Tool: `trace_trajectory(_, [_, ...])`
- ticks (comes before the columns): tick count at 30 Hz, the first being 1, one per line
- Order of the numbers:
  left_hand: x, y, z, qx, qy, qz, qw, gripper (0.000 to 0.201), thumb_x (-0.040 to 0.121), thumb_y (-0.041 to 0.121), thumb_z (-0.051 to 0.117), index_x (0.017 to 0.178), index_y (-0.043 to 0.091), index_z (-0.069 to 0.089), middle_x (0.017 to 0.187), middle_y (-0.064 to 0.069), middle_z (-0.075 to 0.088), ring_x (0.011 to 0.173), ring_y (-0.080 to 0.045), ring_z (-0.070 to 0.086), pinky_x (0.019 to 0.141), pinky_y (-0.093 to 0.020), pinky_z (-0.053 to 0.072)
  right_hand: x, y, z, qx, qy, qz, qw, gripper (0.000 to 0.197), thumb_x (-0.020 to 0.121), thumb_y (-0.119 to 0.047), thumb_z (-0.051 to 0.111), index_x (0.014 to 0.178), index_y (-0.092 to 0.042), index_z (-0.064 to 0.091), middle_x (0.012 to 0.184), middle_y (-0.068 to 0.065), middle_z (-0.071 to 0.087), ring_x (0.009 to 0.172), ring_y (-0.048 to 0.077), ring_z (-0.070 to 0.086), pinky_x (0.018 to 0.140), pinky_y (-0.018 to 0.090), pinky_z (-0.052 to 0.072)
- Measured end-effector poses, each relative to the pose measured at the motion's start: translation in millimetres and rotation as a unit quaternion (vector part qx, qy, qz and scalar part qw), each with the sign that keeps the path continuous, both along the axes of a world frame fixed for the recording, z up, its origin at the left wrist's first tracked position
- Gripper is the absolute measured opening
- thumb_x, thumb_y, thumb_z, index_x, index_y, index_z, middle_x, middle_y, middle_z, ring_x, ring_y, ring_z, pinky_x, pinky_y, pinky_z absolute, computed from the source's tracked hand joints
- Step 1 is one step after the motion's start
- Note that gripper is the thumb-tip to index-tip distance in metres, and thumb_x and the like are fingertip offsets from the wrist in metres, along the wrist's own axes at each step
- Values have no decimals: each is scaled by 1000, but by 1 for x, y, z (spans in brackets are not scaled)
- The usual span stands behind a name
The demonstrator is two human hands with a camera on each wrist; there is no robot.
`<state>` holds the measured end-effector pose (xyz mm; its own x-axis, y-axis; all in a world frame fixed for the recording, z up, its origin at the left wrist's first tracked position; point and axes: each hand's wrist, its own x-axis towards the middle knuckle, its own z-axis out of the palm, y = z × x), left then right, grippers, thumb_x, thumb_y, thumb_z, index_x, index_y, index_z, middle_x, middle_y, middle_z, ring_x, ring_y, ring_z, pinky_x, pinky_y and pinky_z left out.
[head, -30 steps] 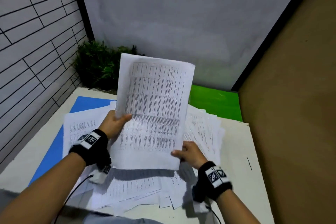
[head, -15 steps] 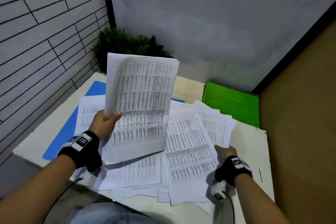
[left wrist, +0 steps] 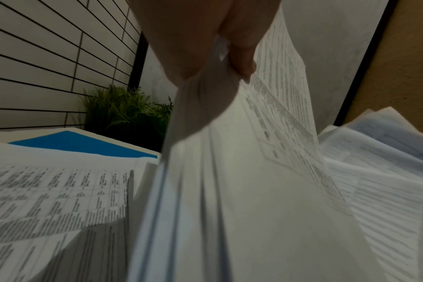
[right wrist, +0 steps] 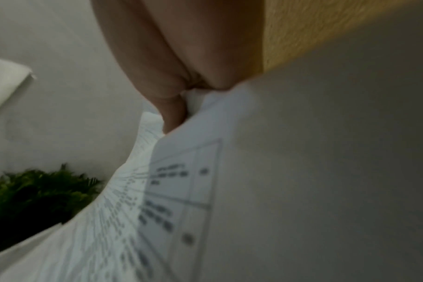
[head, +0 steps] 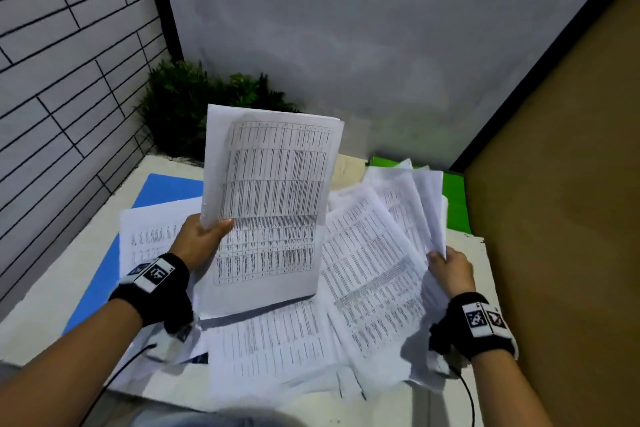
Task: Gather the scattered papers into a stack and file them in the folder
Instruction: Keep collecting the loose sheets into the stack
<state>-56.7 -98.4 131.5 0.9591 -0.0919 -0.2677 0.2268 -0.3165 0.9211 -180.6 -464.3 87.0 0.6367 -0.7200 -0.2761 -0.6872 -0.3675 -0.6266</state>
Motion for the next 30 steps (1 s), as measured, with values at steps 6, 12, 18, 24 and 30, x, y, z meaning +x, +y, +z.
trace_trajectory(6, [12, 12, -4, -8, -8, -24, 1000, 17, 90, 16, 53, 82, 2, 48, 60, -3, 39, 57, -16, 38, 54, -24, 33, -11, 8, 62, -91, -13, 13, 996, 27, 91, -13, 50, 107, 7, 61, 100, 30, 64, 88, 37, 58, 71, 31, 36])
trace_trajectory(12, [12, 18, -8, -22, -7, -51, 998, 19, 91, 15, 52, 103, 0, 55, 69, -1, 51, 67, -16, 49, 67, -28, 39, -19, 22, 50, -45, -1, 20, 999, 18, 89, -10, 55, 98, 3, 64, 93, 22, 64, 89, 26, 57, 74, 30, 38])
trace_trajectory(18, [-1, 20, -2, -32, 2, -95, 995, 35, 92, 16, 49, 120, -4, 49, 57, 0, 43, 64, -36, 50, 92, -62, 39, -32, 38, 30, -98, 70, -44, 992, 27, 90, -9, 48, 109, 4, 61, 110, 29, 63, 102, 41, 58, 82, 36, 43])
trace_trajectory(24, [0, 20, -8, -71, 22, -92, 993, 32, 91, 12, 51, 118, -3, 51, 97, -13, 59, 99, -28, 54, 86, -34, 38, -50, 30, 97, -211, 11, -95, 973, 24, 91, -11, 46, 107, 0, 62, 108, 34, 61, 102, 46, 56, 80, 39, 43])
trace_trajectory(30, [-6, 8, -12, -99, 26, -90, 991, 32, 90, 9, 51, 121, -2, 51, 110, -13, 58, 102, -24, 54, 90, -34, 39, -92, 28, 196, -279, -154, -117, 941, 26, 87, -16, 50, 105, -2, 62, 97, 30, 64, 92, 34, 61, 70, 39, 43])
